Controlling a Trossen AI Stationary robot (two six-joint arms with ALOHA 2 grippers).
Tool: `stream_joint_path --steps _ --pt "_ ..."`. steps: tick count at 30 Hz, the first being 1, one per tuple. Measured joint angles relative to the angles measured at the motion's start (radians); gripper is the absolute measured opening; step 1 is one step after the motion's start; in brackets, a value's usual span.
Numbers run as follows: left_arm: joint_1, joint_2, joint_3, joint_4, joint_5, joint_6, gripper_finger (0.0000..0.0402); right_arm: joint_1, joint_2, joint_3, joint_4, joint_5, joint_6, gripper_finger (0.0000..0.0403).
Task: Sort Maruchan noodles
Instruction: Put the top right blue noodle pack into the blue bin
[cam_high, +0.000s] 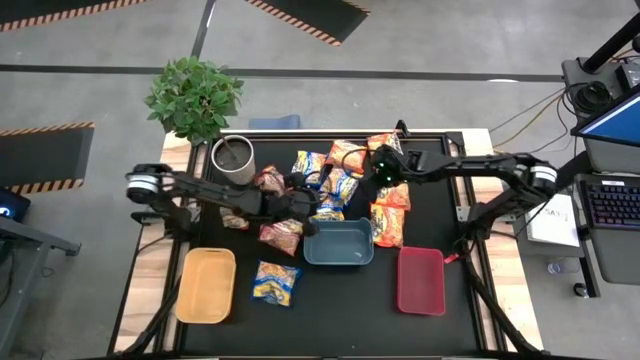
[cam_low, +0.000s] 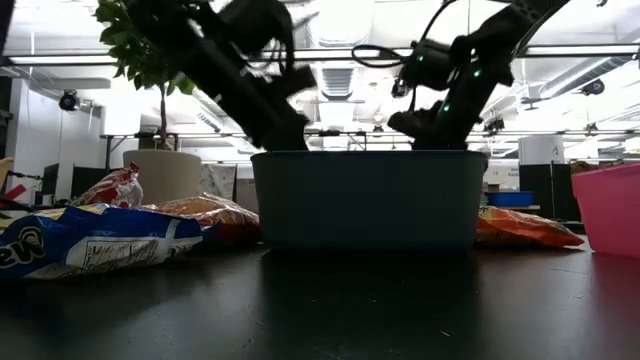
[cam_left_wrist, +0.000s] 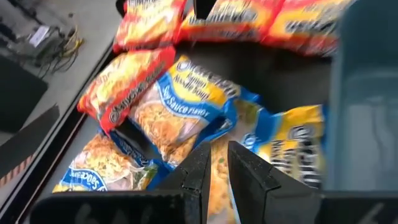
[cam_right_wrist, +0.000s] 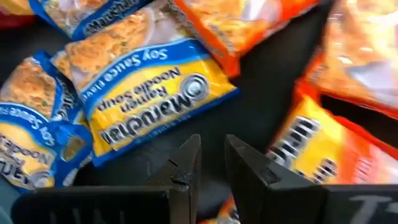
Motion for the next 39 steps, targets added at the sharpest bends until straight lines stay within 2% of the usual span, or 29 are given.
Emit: stream_joint_path --steps 6,10,16,23,29,39 --pt "0.056 0.081 0.025 0.028 0.042 0.001 0.0038 -0.012 0.044 0.0 0.07 -0.038 -0.006 0.0063" --pt "0.077 0.087 0.025 0.048 0.104 0.001 0.0038 -0.012 0.051 0.0 0.077 -0.038 -0.007 0.0063" --pt "0.101 0.087 0.025 0.07 0.104 0.018 0.0038 -0.012 0.062 0.0 0.093 -0.034 -0.002 0.0063" --pt "0.14 0.088 0.078 0.061 0.108 0.17 0.0038 -0.032 0.062 0.0 0.186 0.0 -0.01 0.0063" --pt "0.221 0.088 0.089 0.049 0.339 0.275 0.0038 -0.066 0.055 0.0 0.2 0.0 -0.019 0.0063" --pt "0.268 0.088 0.084 0.051 0.392 0.308 0.0038 -0.068 0.052 0.001 0.208 -0.003 -0.013 0.0063"
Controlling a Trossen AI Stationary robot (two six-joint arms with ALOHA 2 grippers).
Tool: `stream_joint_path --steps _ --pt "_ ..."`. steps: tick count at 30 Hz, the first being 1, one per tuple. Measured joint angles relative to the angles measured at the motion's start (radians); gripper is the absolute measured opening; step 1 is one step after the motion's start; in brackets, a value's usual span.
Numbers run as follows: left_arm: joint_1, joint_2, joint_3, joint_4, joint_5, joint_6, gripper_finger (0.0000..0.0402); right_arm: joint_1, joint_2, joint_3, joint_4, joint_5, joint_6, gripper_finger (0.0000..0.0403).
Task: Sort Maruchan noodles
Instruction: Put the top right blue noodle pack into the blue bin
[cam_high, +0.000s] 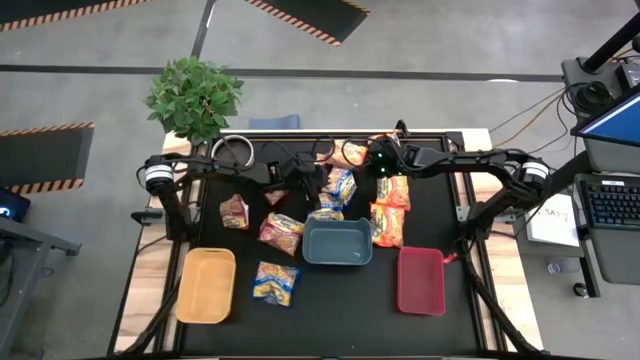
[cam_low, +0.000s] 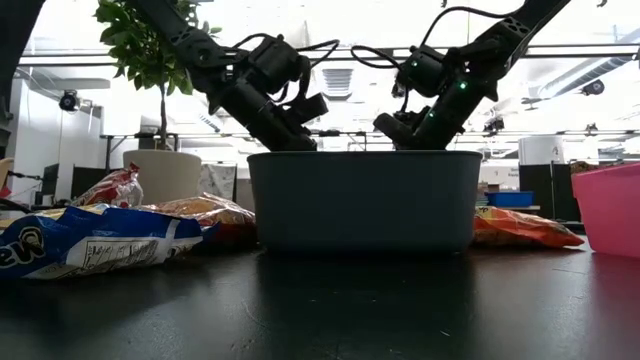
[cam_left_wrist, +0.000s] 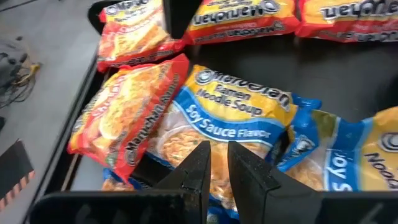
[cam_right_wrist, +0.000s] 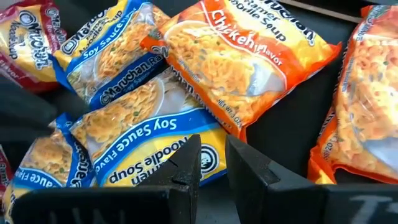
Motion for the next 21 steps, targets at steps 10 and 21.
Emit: stream_joint_path --steps 10,21 --pt "0.013 0.0 -0.009 0.001 0.003 -0.007 0.0038 -0.001 -0.005 0.001 0.003 -0.1 0.073 0.0112" --pt "0.013 0.0 -0.022 0.002 0.01 -0.035 0.0038 -0.002 -0.003 0.001 -0.015 -0.132 0.092 0.0265"
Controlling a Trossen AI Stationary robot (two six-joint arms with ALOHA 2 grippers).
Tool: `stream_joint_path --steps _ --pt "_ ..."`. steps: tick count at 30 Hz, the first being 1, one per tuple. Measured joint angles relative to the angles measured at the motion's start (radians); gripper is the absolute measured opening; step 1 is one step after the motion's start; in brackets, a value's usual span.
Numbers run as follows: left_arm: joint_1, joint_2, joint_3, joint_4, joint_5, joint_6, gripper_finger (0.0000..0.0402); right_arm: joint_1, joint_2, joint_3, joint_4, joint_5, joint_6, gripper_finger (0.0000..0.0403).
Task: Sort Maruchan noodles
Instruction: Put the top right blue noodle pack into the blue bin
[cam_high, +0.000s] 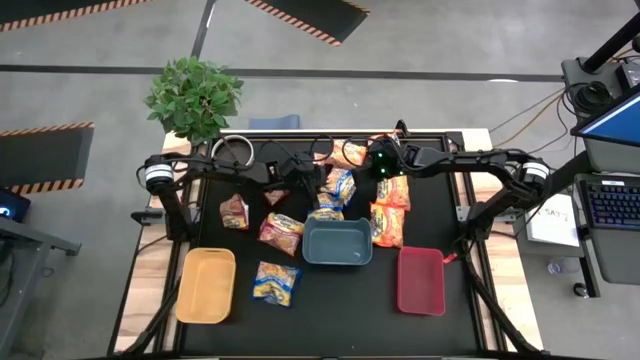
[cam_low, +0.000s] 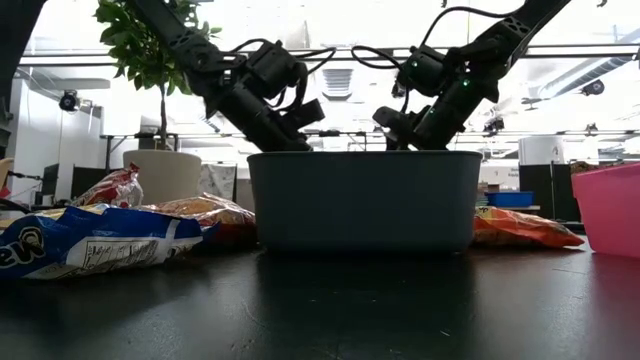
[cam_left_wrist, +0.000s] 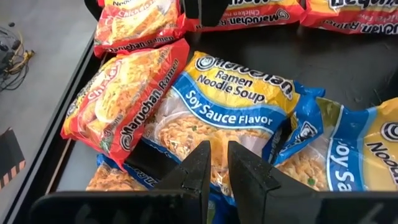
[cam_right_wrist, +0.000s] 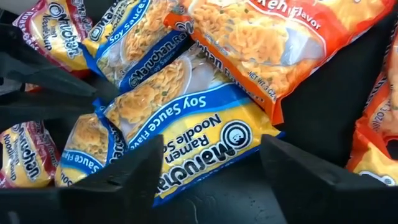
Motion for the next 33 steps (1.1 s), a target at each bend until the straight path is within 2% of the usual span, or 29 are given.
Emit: stream_joint_path --steps 5,10,19,33 --pt "0.0 0.0 -0.015 0.023 0.002 -0.016 0.0038 -0.002 0.01 0.0 0.0 0.008 -0.009 0.0307" --pt "0.003 0.0 -0.045 0.069 0.005 -0.02 0.0038 -0.002 0.052 -0.001 0.011 0.013 -0.01 0.0323" --pt "0.013 0.0 -0.08 0.137 0.014 -0.024 0.0038 -0.005 0.135 -0.002 0.072 0.026 -0.011 0.0315" --pt "0.015 0.001 -0.141 0.233 0.016 -0.059 0.0038 -0.029 0.141 -0.002 0.083 0.018 -0.015 0.0315"
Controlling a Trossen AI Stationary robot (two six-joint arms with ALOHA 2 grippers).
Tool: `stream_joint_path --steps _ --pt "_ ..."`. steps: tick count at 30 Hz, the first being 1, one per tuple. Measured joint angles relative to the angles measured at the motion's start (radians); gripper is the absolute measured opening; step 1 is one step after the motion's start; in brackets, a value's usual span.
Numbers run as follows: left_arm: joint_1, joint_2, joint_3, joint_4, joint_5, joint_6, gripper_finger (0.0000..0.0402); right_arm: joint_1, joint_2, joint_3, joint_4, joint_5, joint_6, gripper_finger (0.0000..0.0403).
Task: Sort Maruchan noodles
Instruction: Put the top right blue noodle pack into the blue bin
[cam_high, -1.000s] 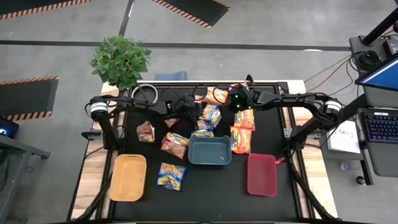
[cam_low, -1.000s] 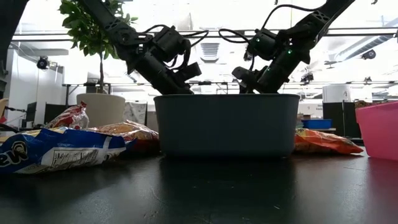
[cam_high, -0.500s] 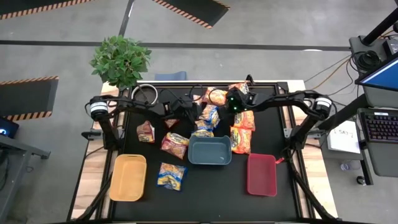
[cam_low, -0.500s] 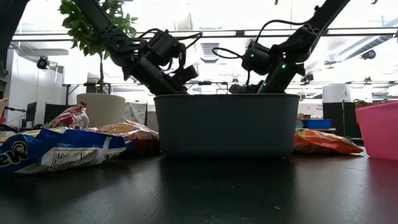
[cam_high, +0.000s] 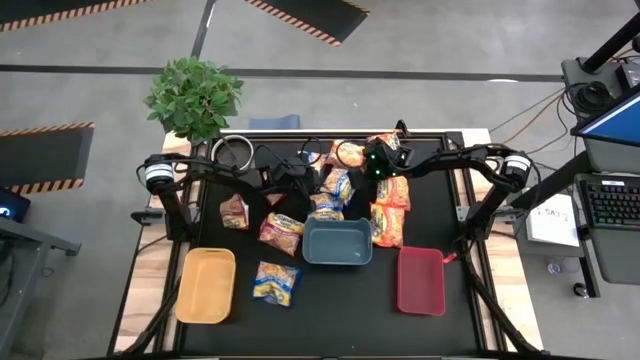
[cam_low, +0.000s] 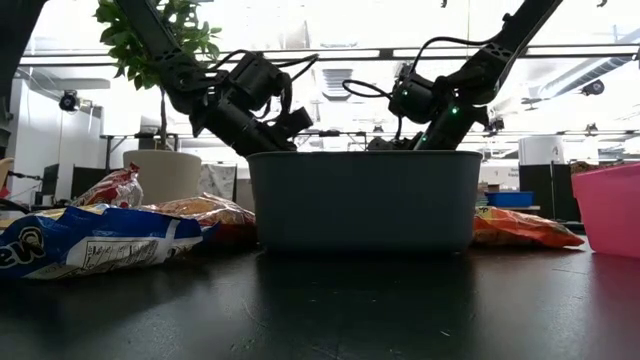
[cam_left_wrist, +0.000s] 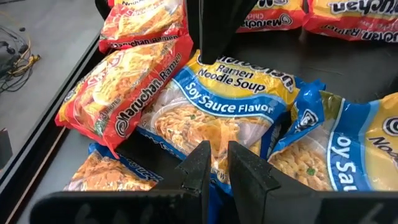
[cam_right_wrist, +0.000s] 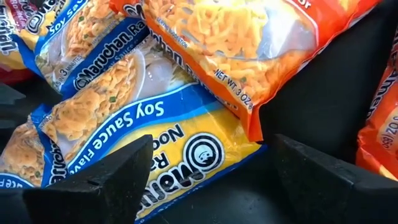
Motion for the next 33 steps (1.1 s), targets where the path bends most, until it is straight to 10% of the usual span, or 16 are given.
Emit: stream_joint_path --steps 33 --pt "-0.002 0.0 -0.08 0.204 0.025 -0.075 0.0038 -0.052 0.0 0.0 0.003 -0.12 -0.019 0.0308"
